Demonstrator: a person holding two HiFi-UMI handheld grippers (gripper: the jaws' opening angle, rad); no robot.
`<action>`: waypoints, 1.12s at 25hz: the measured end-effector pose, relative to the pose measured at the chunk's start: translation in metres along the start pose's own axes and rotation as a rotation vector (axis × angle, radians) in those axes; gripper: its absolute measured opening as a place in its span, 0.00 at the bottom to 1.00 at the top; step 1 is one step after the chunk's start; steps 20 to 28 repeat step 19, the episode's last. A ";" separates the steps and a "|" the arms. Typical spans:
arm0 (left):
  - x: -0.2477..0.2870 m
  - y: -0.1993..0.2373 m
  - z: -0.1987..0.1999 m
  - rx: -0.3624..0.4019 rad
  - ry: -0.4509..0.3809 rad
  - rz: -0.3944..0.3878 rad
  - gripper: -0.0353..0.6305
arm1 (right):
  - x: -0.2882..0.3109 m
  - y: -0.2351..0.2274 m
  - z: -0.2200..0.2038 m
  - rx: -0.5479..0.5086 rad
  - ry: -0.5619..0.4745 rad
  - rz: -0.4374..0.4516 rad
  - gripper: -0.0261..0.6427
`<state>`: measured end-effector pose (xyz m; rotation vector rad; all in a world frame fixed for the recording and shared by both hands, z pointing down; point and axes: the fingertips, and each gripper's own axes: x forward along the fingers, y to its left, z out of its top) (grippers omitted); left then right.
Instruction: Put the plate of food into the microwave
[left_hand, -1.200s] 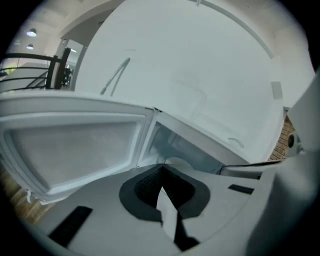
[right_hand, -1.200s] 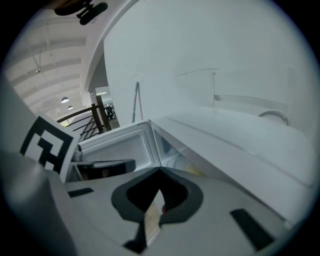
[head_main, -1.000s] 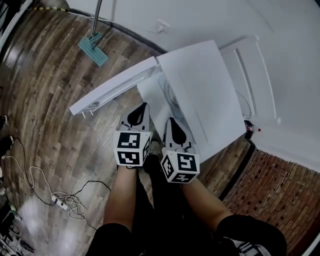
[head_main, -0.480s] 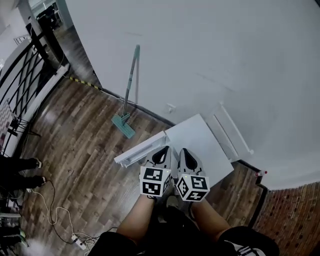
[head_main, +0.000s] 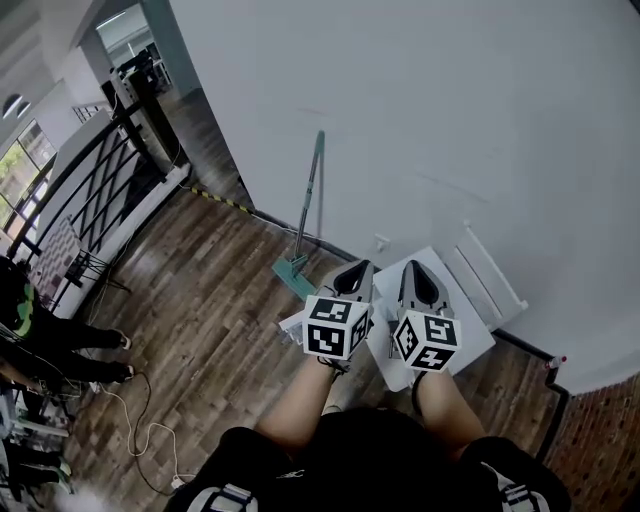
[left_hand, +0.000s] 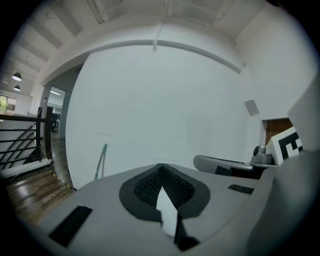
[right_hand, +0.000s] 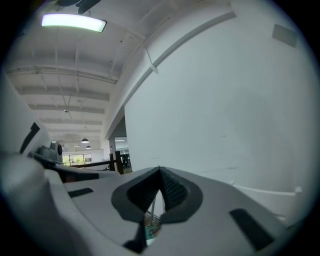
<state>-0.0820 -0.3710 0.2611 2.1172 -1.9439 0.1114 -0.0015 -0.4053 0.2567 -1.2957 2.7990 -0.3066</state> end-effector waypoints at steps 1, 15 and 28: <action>-0.003 -0.003 0.000 0.004 -0.001 -0.003 0.05 | -0.004 0.001 0.002 0.000 -0.006 0.001 0.05; 0.003 -0.017 0.001 0.008 0.016 -0.020 0.05 | -0.012 -0.004 0.002 -0.032 0.012 0.010 0.05; 0.021 -0.011 -0.002 0.001 0.033 -0.006 0.05 | 0.003 -0.013 0.001 -0.020 0.013 0.030 0.05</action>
